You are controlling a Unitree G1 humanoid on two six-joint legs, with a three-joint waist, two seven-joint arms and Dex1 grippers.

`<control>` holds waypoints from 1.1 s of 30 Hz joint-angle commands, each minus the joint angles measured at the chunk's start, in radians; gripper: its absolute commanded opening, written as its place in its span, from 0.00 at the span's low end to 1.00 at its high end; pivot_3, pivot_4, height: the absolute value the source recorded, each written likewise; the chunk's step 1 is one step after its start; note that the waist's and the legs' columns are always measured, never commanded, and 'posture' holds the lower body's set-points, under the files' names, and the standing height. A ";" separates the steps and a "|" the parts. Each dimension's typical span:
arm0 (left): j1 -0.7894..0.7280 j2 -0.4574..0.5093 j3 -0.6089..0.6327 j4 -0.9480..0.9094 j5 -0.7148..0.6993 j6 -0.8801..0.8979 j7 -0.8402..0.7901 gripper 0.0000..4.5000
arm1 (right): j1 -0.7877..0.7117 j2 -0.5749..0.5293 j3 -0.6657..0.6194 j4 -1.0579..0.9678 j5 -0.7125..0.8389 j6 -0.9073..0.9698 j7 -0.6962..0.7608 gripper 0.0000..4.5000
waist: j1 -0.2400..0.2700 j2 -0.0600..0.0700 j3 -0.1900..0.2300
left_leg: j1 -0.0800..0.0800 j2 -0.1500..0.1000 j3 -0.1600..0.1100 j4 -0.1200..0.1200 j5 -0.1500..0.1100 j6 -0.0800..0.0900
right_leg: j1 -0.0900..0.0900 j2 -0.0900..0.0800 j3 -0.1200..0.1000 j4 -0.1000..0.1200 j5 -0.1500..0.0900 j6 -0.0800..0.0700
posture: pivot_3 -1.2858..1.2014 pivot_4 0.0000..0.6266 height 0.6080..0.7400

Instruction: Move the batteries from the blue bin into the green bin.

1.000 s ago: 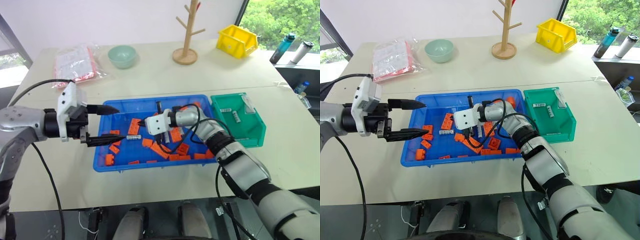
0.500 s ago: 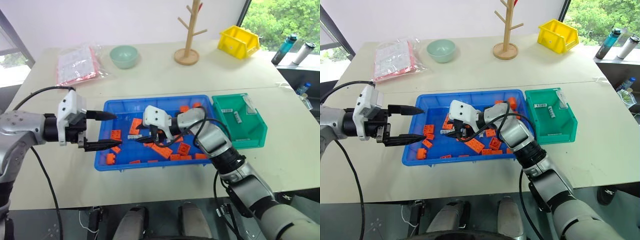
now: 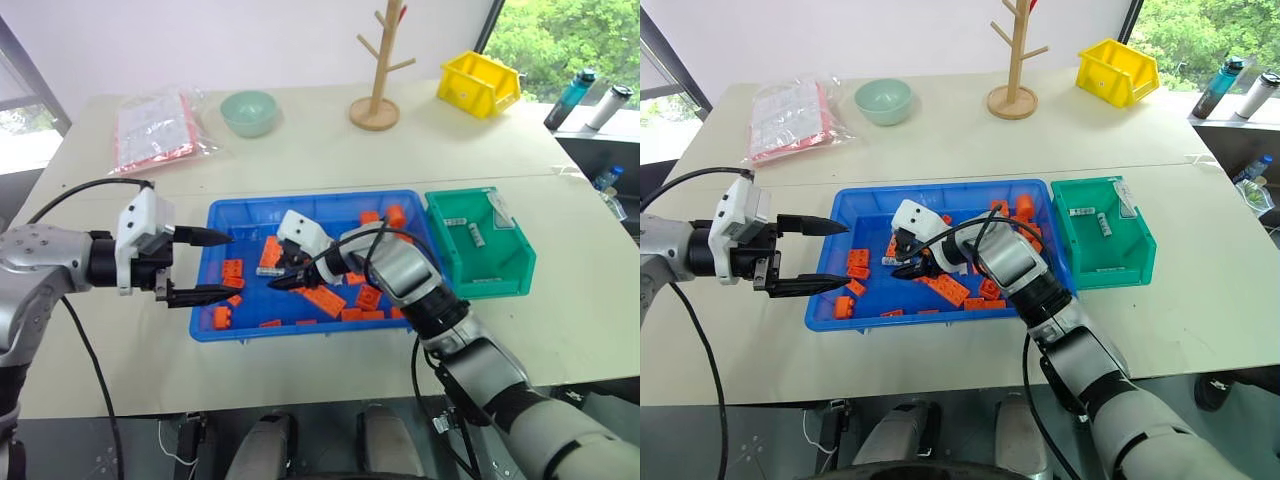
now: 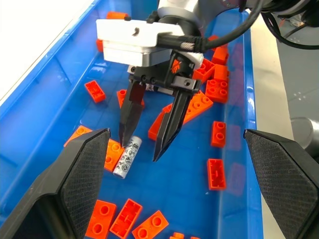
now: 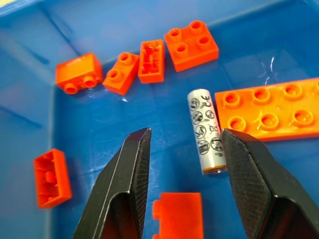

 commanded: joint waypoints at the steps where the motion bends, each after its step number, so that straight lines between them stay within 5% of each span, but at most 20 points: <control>1: -0.012 0.012 0.020 -0.026 -0.002 -0.010 0.005 1.00 | -0.039 0.006 -0.012 0.021 0.009 -0.018 -0.009 0.50 | -0.001 0.000 0.000 | 0.000 0.000 0.000 0.000 0.000 0.000 | 0.000 0.000 0.000 0.000 0.000 0.000 | 0.52 0.24 0.84; 10: -0.014 0.004 0.017 -0.023 -0.002 -0.015 0.012 1.00 | -0.029 -0.010 0.025 0.081 -0.014 -0.065 -0.010 0.50 | -0.001 0.000 0.000 | 0.000 0.000 0.000 0.000 0.000 0.000 | 0.000 0.000 0.000 0.000 0.000 0.000 | 0.52 0.24 0.84; 15: -0.020 0.001 0.009 -0.015 0.001 -0.021 0.008 1.00 | -0.024 -0.007 0.032 0.081 -0.014 -0.068 -0.013 0.00 | -0.002 0.000 -0.001 | 0.000 0.000 0.000 0.000 0.000 0.000 | 0.000 0.000 0.000 0.000 0.000 0.000 | 0.52 0.24 0.84; 25: -0.052 -0.008 -0.015 0.010 0.017 -0.031 -0.003 1.00 | -0.018 -0.008 0.015 0.070 -0.005 -0.063 -0.033 0.00 | -0.001 0.000 -0.001 | 0.000 0.000 -0.001 0.000 0.000 0.000 | 0.000 0.000 0.000 0.000 0.000 0.000 | 0.52 0.24 0.84; 28: -0.060 -0.012 -0.023 0.018 0.023 -0.039 -0.008 1.00 | -0.022 -0.005 0.008 0.058 0.002 -0.048 -0.040 0.19 | -0.001 0.000 -0.001 | 0.000 0.000 -0.001 0.000 0.000 0.000 | 0.000 0.000 0.000 0.000 0.000 0.000 | 0.52 0.24 0.84; 31: -0.059 -0.014 -0.027 0.017 0.023 -0.044 -0.006 1.00 | -0.018 -0.008 0.013 0.040 0.002 -0.036 -0.043 0.51 | -0.001 0.000 -0.001 | 0.000 0.000 -0.001 0.000 0.000 0.000 | 0.000 0.000 0.000 0.000 0.000 0.000 | 0.52 0.24 0.84; 33: -0.058 -0.016 -0.029 0.017 0.024 -0.047 -0.005 1.00 | -0.017 -0.007 0.009 0.021 0.006 -0.023 -0.047 0.51 | -0.002 0.000 -0.001 | 0.000 0.000 -0.001 0.000 0.000 0.000 | 0.000 0.000 0.000 0.000 0.000 0.000 | 0.52 0.24 0.84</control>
